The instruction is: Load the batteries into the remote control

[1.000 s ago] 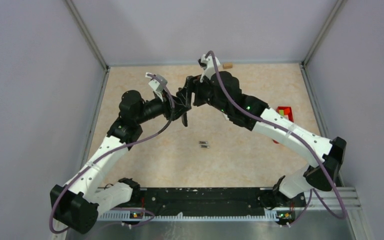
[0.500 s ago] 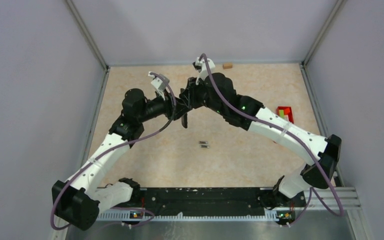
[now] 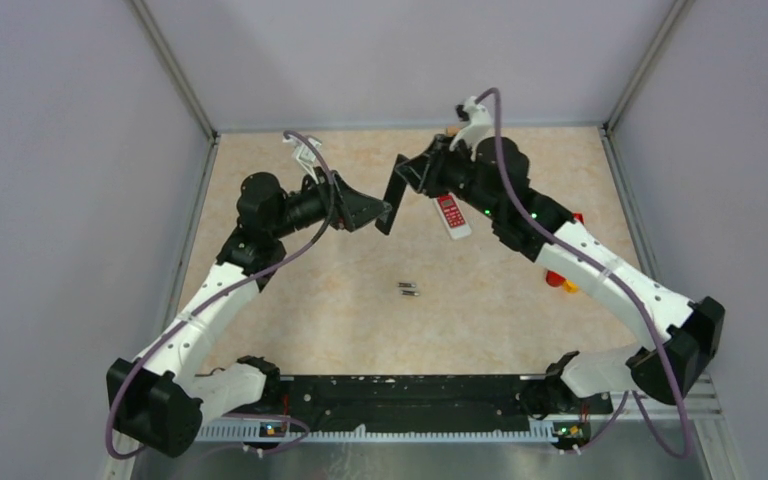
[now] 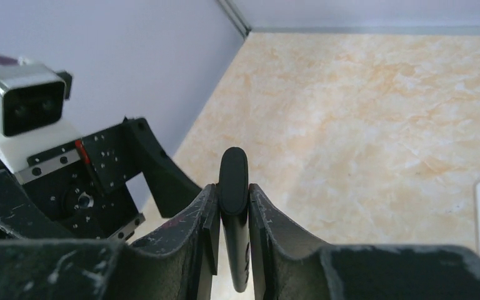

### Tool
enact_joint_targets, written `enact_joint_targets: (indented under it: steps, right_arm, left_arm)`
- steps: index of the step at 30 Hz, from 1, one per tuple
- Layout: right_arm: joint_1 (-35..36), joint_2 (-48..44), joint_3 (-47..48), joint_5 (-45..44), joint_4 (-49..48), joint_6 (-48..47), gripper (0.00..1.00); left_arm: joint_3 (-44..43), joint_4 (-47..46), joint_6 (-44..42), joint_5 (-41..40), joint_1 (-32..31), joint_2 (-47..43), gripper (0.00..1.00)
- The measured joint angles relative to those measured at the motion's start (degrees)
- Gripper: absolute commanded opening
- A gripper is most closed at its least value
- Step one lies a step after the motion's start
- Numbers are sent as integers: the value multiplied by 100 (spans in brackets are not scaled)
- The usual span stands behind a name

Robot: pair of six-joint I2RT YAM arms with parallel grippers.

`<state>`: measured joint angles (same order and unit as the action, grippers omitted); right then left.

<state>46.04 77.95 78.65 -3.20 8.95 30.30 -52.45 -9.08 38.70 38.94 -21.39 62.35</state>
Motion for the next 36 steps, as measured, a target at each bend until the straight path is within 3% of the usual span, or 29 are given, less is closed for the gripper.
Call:
enact_joint_targets:
  steps: [4,11,16,22,27,28,29,32,36]
  right_arm:
    - [-651,-588,-748,697,-831,619,24]
    - [-767,-1047,-1390,1744,-2330,1637,24]
    - [-778,-1040,-1537,2186,-3136,2260,24]
    - [-793,-1016,-1838,2280,-3810,2721,23]
    - [-800,-916,-2015,2253,-4131,2959,24]
    - [-800,-903,-2035,2249,-4175,2992,25]
    - [-804,-903,-2057,2238,-4216,2992,29]
    - [-804,-903,-2061,2240,-4194,2944,64]
    - [-820,-931,-1978,2424,-3748,2457,79]
  left_arm:
    - [0,-376,782,352,2,20,94]
    - [0,-1388,1921,962,4,85,82]
    - [0,-1912,2511,1228,4,168,55]
    - [0,-2439,2959,1458,4,168,32]
    - [0,-2612,3053,1593,4,168,0]
    - [0,-2605,3080,1606,4,168,0]
    - [2,-2610,3060,1635,9,181,0]
    - [4,-2612,3012,1707,17,195,0]
    - [4,-2538,2765,1864,24,195,0]
